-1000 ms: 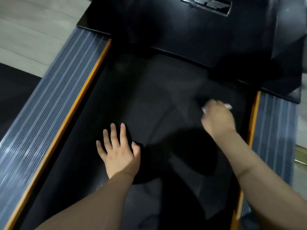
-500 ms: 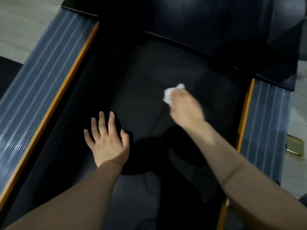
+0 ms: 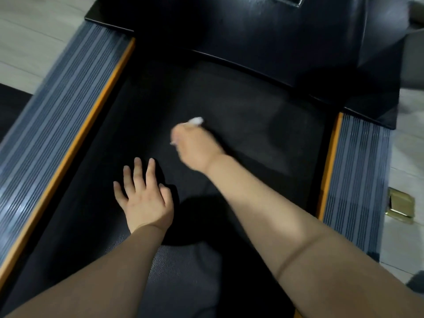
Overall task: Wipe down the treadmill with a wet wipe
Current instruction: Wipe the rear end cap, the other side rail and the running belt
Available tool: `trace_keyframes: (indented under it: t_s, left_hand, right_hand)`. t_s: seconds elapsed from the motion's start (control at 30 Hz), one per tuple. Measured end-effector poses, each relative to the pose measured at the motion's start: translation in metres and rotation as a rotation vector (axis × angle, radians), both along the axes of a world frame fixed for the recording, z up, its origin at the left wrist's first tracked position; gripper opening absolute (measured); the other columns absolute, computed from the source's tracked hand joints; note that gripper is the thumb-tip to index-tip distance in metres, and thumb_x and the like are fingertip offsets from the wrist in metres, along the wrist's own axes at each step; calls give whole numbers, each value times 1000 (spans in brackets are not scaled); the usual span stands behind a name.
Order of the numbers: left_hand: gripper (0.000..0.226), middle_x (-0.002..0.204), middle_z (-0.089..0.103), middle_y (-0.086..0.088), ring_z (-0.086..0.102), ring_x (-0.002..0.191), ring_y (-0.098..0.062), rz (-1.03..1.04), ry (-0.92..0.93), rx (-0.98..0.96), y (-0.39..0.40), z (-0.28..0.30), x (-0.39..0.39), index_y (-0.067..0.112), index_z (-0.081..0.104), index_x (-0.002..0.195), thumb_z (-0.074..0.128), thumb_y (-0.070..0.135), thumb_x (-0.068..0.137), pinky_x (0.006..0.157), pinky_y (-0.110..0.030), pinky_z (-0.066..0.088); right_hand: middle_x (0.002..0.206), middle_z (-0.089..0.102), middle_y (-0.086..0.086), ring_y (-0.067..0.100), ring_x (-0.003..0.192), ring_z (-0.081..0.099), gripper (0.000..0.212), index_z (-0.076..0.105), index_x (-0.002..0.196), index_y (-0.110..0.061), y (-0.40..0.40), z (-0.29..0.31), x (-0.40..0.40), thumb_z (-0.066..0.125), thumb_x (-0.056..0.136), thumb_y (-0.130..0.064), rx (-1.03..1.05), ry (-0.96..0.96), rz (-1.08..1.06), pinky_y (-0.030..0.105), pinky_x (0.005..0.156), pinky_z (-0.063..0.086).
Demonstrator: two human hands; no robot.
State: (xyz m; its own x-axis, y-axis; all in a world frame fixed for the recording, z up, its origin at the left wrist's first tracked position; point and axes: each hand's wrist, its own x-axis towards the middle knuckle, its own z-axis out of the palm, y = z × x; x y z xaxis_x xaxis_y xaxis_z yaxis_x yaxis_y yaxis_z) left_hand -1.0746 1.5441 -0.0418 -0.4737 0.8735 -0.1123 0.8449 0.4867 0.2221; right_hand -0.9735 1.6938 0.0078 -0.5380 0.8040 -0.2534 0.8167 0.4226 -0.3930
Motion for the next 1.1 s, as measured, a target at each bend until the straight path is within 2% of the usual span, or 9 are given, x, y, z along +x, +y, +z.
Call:
trace_keyframes:
  t_s: [0.13,0.27,0.37,0.43,0.57,0.73,0.87,1.0,1.1]
  left_hand:
    - [64,164,20,-7,9,152,-29,-2,-16,2,0,2,0,22,30,151,30,32,88,121,-56,2]
    - [61,163,22,-8,11,152,-30,-1,-26,33,-1,4,2,21,34,150,30,31,90,121,-56,2]
    - [59,163,21,-8,10,152,-30,-6,-14,24,-1,3,1,22,33,150,33,29,92,121,-55,1]
    - [57,164,20,-7,8,152,-30,-10,-28,12,-2,4,1,22,32,152,38,26,95,121,-55,0]
    - [57,166,15,-3,4,153,-25,-125,-116,-27,-12,16,-16,23,26,156,36,34,101,124,-46,-1]
    - [70,164,19,-5,14,152,-25,-284,20,-67,-73,20,-87,19,25,157,26,54,96,124,-43,9]
    - [69,163,23,-6,15,152,-26,-286,28,-75,-82,10,-97,18,29,155,28,50,95,124,-42,8]
    - [66,163,24,-6,15,152,-25,-306,37,-67,-82,8,-101,18,30,155,31,43,94,124,-41,8]
    - [66,163,24,-5,16,151,-24,-307,36,-58,-81,7,-102,18,31,154,33,41,93,123,-41,7]
  right_hand:
    - [110,54,9,24,83,60,16,59,95,-13,-16,2,-5,49,86,-3,-12,80,241,31,70,49]
    - [110,60,16,35,98,62,23,60,105,-11,-35,-5,108,47,86,-6,102,-89,-141,41,84,50]
    - [95,58,18,36,82,60,14,61,96,-2,-78,3,210,56,83,0,61,-420,-325,39,62,49]
    - [90,58,21,37,74,62,20,61,92,5,-94,2,231,56,75,15,6,-376,-418,40,56,53]
    - [119,55,11,31,116,56,37,50,129,-7,-67,8,212,52,92,-7,-243,-229,-683,35,90,47]
    - [116,58,16,34,108,56,28,58,115,-8,-77,14,200,49,89,-12,-85,-196,-822,38,81,43]
    - [110,61,15,32,103,58,23,61,108,-9,-62,6,154,47,91,-15,0,-158,-661,29,74,35]
    - [79,56,-1,28,97,61,18,54,79,-21,-32,3,51,40,89,-17,70,-85,-319,25,80,38]
    - [90,68,3,27,95,65,11,63,90,-18,-19,-5,-43,52,87,-16,74,-57,-79,26,83,41]
